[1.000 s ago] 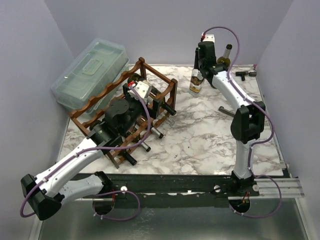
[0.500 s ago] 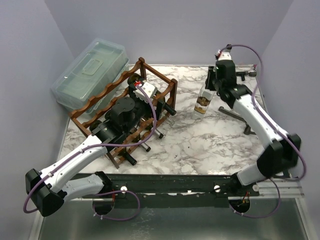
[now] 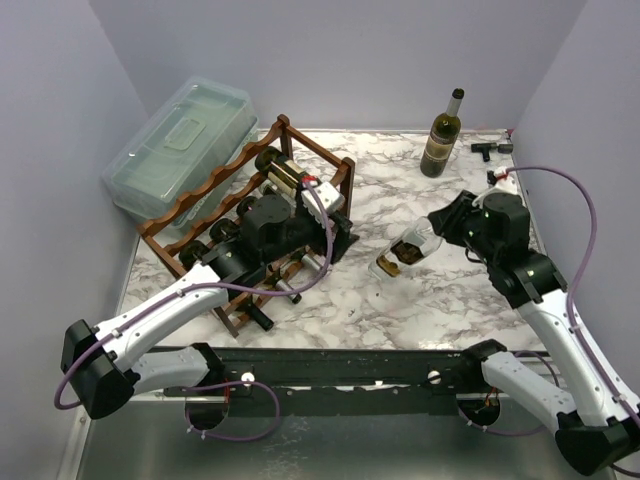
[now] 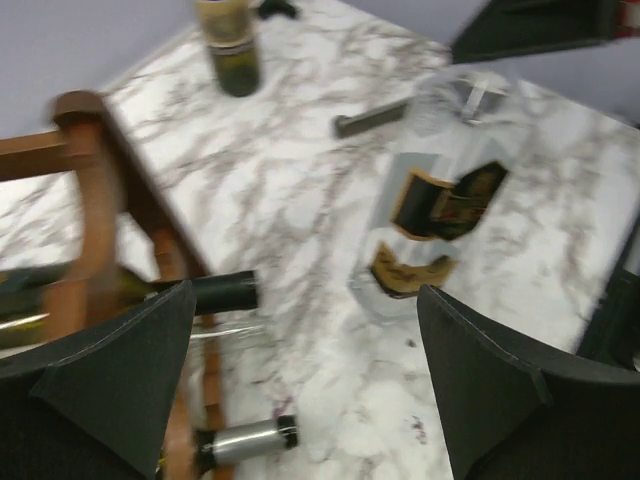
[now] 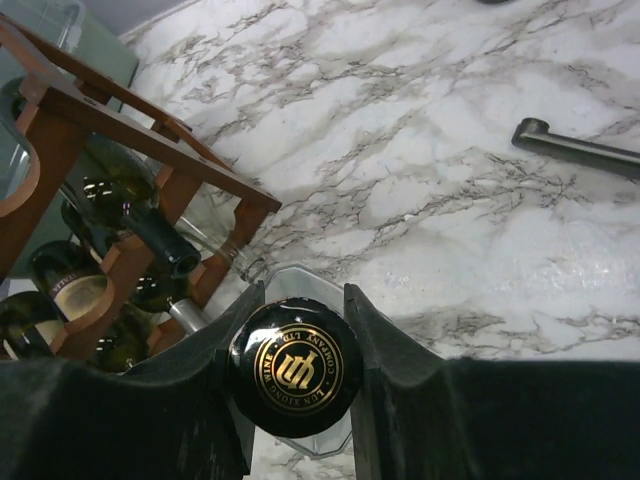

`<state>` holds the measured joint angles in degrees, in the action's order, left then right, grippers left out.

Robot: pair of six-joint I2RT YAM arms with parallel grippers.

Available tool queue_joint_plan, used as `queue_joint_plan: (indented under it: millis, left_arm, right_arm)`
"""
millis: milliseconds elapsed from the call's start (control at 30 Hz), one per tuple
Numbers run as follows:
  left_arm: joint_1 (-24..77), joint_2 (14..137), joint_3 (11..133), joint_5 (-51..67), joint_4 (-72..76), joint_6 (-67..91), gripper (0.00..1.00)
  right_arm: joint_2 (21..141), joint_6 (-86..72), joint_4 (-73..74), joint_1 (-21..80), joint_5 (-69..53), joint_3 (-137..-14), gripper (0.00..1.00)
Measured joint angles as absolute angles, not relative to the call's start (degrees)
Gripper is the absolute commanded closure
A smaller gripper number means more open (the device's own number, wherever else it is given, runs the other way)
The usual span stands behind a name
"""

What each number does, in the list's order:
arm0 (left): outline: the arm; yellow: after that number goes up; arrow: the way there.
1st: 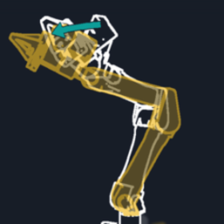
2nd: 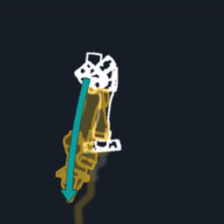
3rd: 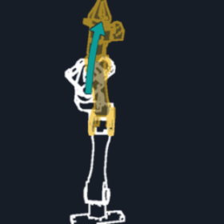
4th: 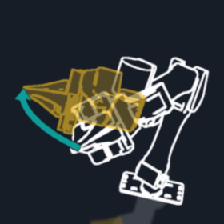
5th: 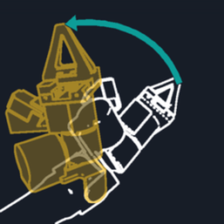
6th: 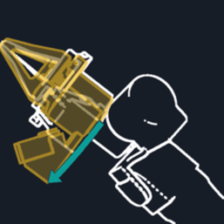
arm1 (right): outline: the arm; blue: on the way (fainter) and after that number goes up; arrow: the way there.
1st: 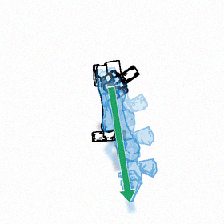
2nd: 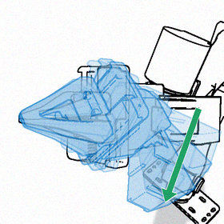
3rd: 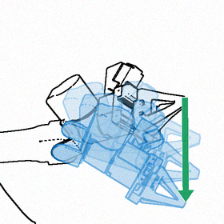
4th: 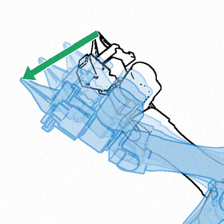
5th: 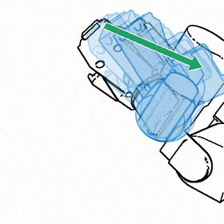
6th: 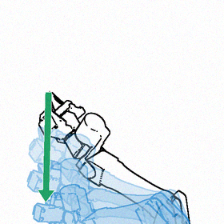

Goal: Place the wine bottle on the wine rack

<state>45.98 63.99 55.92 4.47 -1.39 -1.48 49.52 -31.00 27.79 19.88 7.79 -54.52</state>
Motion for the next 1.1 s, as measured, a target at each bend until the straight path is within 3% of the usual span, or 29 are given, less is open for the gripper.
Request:
queue_joint_plan:
  millis: [167,333,667,833,900,1100]
  left_arm:
    - [54.5,64.6,55.6,12.2,-1.3,-5.5,0.08]
    - [63.0,65.3,54.3,9.0,-1.0,-11.2,0.08]
    - [64.2,69.4,52.9,-6.2,6.7,-8.2,0.08]
    - [65.7,75.5,52.9,-9.4,9.3,-4.3,0.07]
    - [66.6,77.4,52.9,-10.2,9.8,-3.9,0.01]
    - [70.2,79.0,52.0,-12.4,13.4,-6.2,0.01]
  right_arm:
    - [45.6,-34.8,31.3,19.9,7.3,-54.5,0.99]
    - [45.5,-37.3,31.3,19.9,5.4,-53.7,0.99]
    - [45.6,-43.2,29.2,19.9,1.5,-47.2,0.99]
    - [42.7,-46.0,27.1,19.9,0.7,-44.4,1.0]
    - [41.7,-46.4,27.1,19.9,0.7,-44.2,1.0]
    - [40.3,-46.5,26.6,19.9,0.8,-44.2,0.99]
